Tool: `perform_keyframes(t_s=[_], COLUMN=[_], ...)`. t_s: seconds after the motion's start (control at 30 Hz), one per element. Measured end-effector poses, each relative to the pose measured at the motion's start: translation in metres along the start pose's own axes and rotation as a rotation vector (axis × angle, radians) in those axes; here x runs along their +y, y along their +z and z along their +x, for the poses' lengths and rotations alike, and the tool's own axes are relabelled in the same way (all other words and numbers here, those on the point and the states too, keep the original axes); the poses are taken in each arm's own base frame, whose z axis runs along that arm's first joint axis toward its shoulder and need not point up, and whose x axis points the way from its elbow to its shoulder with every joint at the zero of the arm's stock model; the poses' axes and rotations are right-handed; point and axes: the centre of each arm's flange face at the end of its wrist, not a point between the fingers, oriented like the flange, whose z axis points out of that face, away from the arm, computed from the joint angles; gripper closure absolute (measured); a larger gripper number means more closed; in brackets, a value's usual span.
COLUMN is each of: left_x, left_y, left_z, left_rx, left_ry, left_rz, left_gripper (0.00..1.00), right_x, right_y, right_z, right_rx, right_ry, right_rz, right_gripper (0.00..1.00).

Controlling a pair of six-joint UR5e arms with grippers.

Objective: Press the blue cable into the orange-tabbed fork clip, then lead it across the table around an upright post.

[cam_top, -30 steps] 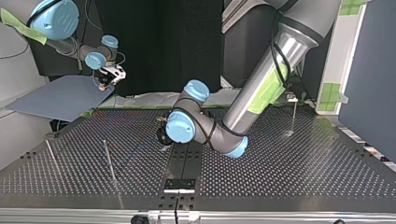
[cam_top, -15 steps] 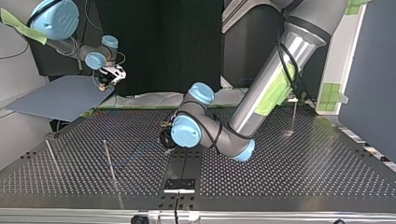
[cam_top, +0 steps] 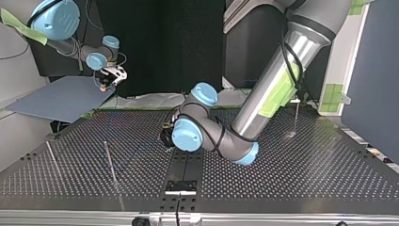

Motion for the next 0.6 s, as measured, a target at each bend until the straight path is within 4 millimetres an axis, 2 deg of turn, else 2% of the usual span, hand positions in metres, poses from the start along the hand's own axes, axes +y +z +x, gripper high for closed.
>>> perform_keyframes(t_s=[0.6], left_x=[-0.012], left_y=[-0.011], left_z=[0.017], left_rx=[0.019], left_ry=[0.03], left_rz=[-0.049], left_gripper=[0.0], right_x=[-0.001], right_y=[0.0], right_z=[0.0], right_rx=[-0.002], right_ry=[0.002], right_rz=[0.008], right_gripper=[1.0])
